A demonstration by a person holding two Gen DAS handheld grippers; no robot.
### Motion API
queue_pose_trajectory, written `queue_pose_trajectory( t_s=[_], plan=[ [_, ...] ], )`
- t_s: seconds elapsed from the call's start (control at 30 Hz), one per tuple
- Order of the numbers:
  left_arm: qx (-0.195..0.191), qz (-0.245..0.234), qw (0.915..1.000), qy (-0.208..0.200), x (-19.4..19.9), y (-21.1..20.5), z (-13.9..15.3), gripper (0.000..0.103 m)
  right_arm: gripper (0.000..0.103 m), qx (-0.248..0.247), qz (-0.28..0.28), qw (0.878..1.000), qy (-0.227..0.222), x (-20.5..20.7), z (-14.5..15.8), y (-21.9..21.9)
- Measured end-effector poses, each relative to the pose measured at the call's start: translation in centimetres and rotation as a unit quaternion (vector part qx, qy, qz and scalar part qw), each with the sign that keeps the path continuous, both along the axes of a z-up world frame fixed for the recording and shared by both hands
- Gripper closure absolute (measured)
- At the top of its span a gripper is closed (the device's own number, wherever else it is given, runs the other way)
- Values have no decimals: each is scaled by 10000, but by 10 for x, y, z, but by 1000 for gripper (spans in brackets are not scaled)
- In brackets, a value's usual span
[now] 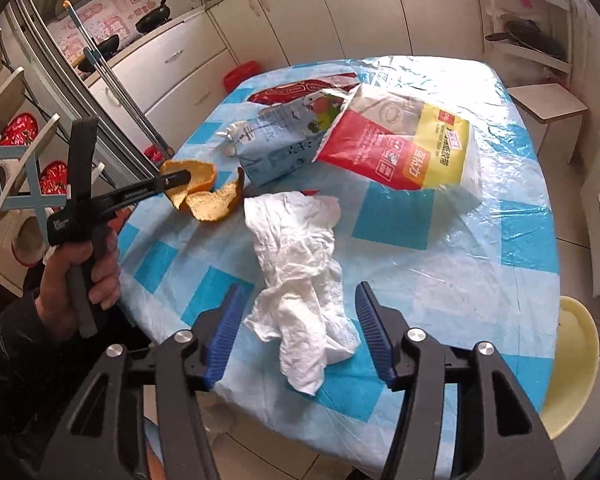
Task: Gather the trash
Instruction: 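Lift the tissue with the right tool while the left tool grasps an orange peel, then carry the tissue and the peel in both tools over the yellow bin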
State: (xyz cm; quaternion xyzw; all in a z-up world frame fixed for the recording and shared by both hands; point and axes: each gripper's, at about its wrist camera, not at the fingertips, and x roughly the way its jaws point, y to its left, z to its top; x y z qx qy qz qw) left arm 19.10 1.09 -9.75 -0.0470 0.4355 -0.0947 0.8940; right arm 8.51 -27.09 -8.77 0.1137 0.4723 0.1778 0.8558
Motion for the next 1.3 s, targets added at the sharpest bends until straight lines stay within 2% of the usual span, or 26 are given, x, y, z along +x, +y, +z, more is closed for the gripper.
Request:
queue_pose_trajectory(
  t_s=[0.03, 0.1, 0.23, 0.27, 0.3, 0.33, 0.43, 0.6, 0.87, 1.3],
  plan=[
    [4, 12, 10000, 1, -3, 3, 0, 95, 39, -22, 1, 10000, -57, 1, 0, 3],
    [1, 20, 10000, 6, -8, 6, 1, 95, 36, -219, -13, 9996, -165, 5, -2, 12],
    [22, 18, 10000, 37, -18, 10, 1, 95, 39, -611, 3, 9980, -181, 17, -11, 29],
    [-10, 23, 10000, 50, -20, 11, 2, 95, 44, -651, 17, 9977, -169, 19, -13, 31],
    [-35, 22, 10000, 46, -23, 12, 3, 95, 65, -678, 48, 9976, -143, 21, -16, 34],
    [-44, 16, 10000, 26, -26, 12, 5, 95, 81, -710, 88, 9974, -64, 23, -19, 35],
    [-15, -56, 9999, -105, -38, 11, 13, 95, 87, -716, 139, 9973, -90, 21, -18, 36],
    [-33, -233, 9993, -288, -60, 8, 27, 95, 88, -748, 71, 9967, -294, 6, -6, 30],
    [-177, -621, 9959, -630, -92, -12, 58, 95, 88, -657, -382, 9955, -566, -13, 14, 2],
    [-319, -1591, 9826, -901, -120, -108, 91, 95, 88, -843, -1180, 9871, -685, -41, 32, -57]
  ],
)
